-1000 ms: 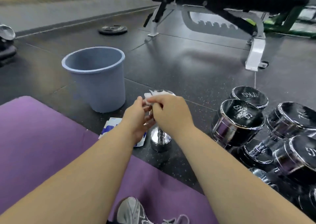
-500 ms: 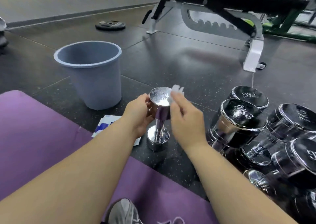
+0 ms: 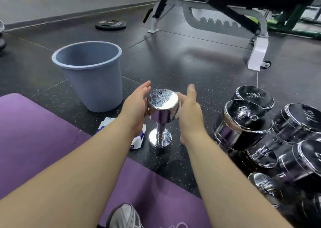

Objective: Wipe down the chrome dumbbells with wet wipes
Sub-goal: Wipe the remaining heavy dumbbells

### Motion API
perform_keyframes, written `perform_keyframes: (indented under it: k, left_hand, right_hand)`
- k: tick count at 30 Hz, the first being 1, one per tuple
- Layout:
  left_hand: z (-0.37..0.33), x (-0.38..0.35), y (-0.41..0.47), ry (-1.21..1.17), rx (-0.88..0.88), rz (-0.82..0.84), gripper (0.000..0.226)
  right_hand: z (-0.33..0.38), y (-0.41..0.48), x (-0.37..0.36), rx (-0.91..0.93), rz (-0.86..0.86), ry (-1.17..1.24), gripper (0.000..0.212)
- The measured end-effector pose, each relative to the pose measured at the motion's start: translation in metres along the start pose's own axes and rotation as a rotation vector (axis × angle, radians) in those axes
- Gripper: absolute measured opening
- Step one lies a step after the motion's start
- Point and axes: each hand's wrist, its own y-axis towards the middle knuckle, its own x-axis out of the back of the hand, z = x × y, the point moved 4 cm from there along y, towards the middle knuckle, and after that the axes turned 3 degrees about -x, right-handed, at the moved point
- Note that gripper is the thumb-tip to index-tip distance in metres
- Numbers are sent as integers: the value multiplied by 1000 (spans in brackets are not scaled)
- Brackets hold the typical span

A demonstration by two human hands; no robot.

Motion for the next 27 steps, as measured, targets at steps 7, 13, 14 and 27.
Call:
perform_keyframes:
  k: [7,13,14,27]
  left_hand:
    - [7,-4,-19,-65,87,3,29]
    - [19,10,-27,39,116,245,52]
    - [23,10,-27,107,135,237,55]
    - [16,20,-11,36,-58,-307,10]
  right_hand:
    - [-26,-60,-10,147,-159,-22,53]
    - [-45,-37,-5,-142,-199,232,13]
    - [-50,-38,-7,-220,-158,309,13]
    - [-29,-35,-4,-421,-12,619,26]
